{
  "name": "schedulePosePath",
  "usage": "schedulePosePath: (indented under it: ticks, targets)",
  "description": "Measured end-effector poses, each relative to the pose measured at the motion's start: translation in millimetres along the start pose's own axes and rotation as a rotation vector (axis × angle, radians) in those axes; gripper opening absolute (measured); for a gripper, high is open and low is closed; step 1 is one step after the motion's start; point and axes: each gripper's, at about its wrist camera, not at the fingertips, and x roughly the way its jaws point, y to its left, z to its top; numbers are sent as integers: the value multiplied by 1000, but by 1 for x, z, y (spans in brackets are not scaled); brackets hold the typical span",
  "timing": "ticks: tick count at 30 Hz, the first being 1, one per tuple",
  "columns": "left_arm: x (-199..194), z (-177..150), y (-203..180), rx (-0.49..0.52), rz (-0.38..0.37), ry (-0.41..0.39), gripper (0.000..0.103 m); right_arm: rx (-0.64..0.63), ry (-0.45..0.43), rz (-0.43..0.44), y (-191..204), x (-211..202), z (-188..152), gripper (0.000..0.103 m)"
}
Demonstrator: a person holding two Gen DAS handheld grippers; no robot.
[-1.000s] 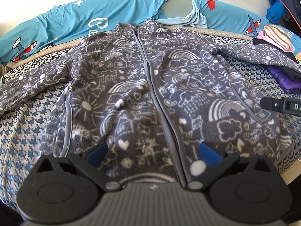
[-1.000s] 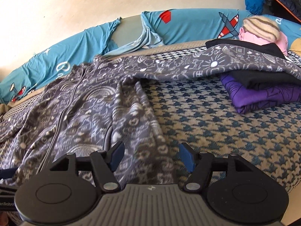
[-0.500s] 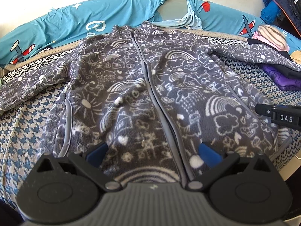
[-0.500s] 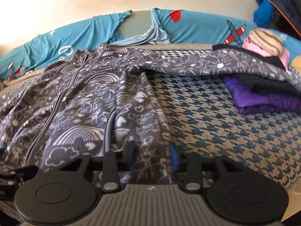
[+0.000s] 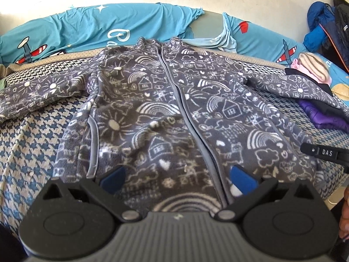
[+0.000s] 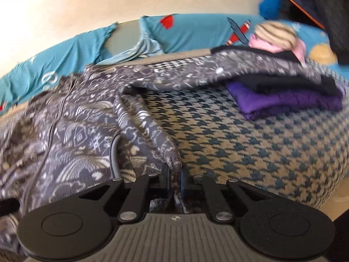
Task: Fold clothes
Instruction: 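Move the right tool back onto the grey fleece jacket beside its pocket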
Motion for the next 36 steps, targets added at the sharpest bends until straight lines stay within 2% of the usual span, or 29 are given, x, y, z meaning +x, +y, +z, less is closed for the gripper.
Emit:
schedulePosePath:
  ticks: [4, 8, 9, 11, 13, 19, 26, 33, 36]
  targets:
    - [6, -6, -2, 37, 18, 41, 103, -28, -3, -23, 4, -1, -3, 8]
    - [4, -14, -12, 100, 40, 49, 103, -9, -10, -29, 3, -4, -3, 18]
    - [4, -14, -13, 106, 42, 50, 103, 12, -10, -24, 0, -5, -2, 20]
    - [3, -16, -15, 109, 42, 50, 103, 42, -17, -25, -3, -7, -1, 30]
    - [3, -16, -16, 107, 40, 50, 103, 56, -30, -30, -5, -11, -1, 33]
    - [-7, -12, -11, 54, -10, 17, 103, 29, -75, -40, 0, -17, 1, 37]
    - [-8, -8, 0, -16, 27, 20, 103, -45, -83, 23, 18, -21, -2, 37]
    - [-8, -7, 3, -37, 55, 26, 103, -130, -75, 80, 41, -27, -14, 37]
    - [-7, -6, 4, -41, 62, 31, 103, -148, -115, 45, 46, -32, -17, 37]
